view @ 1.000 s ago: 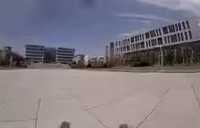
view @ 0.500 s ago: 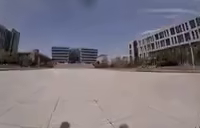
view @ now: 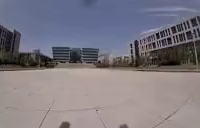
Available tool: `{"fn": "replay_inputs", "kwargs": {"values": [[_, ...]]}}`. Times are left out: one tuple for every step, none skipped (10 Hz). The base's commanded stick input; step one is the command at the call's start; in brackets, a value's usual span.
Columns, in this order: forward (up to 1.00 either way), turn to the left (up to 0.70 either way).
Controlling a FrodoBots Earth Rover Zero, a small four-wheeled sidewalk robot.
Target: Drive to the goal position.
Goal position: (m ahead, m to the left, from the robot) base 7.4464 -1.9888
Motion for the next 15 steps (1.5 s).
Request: {"fn": "replay_inputs", "kwargs": {"values": [[0.70,0.00],[0.70,0.00],[0.70,0.00],[0.70,0.00],[0.70,0.00],[0.70,0.00],[0.70,0.00],[0.70,0.00],[0.70,0.00],[0.70,0.00],[0.70,0.00],[0.70,0.00],[0.70,0.00],[0.70,0.00],[0.70,0.00]]}}
